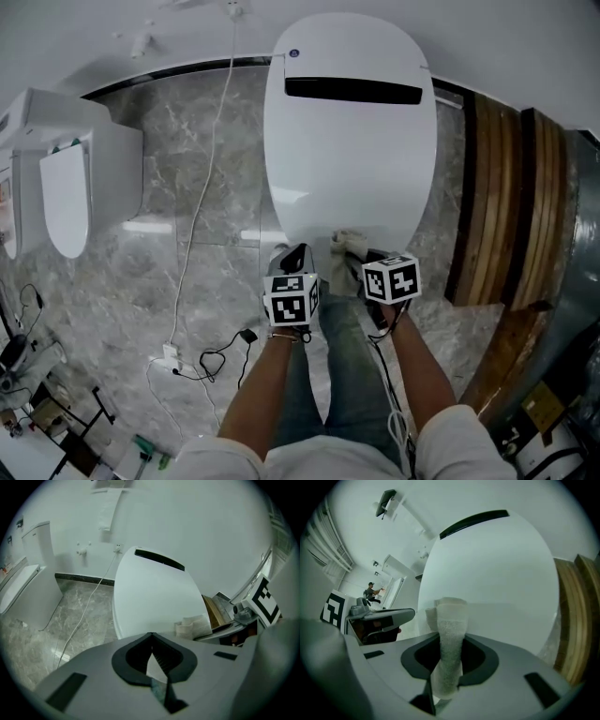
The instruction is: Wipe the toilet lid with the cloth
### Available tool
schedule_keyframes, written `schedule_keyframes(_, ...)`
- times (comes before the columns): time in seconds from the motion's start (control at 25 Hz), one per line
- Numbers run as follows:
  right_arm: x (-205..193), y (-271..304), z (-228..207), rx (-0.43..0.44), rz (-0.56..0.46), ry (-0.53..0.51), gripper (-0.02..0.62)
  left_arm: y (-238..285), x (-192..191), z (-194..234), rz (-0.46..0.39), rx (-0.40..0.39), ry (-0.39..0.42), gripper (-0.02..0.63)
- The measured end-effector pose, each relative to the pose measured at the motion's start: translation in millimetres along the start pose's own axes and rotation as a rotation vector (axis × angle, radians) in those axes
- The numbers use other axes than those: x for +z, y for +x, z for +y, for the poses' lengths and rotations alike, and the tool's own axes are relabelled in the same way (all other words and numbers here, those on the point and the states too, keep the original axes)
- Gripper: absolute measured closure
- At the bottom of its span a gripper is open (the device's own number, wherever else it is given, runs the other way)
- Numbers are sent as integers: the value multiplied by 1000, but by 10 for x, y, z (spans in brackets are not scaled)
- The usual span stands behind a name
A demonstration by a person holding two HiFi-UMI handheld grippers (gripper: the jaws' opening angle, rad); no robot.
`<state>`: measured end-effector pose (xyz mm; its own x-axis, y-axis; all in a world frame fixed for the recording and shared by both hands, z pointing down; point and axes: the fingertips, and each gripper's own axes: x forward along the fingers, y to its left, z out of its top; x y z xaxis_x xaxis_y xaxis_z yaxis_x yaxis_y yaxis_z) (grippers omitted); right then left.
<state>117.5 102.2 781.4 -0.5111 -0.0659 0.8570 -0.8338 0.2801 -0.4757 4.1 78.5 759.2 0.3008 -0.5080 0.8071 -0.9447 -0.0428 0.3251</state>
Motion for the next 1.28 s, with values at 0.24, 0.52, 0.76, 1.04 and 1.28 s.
schedule_keyframes(0.24,-214,-390,-717,-99,-41,90,500,121,-12,-255,22,-31,51,592)
schedule_keyframes(0.52,-301,-582,-1085,-146,-72,147,500,224,-8,-511,47,-55,96,592)
schedule_keyframes(0.76,-308,-571,-1079,-146,-106,178,500,228,-53,-680,56,-76,141,592)
schedule_keyframes(1.04,-171,-842,-829,-127,-189,227,500,-112,218,-799,43,-86,181,592)
schedule_keyframes(1.28,365,-1361,-364,-85,-329,268,500,-707,1034,-877,-64,-81,45,592)
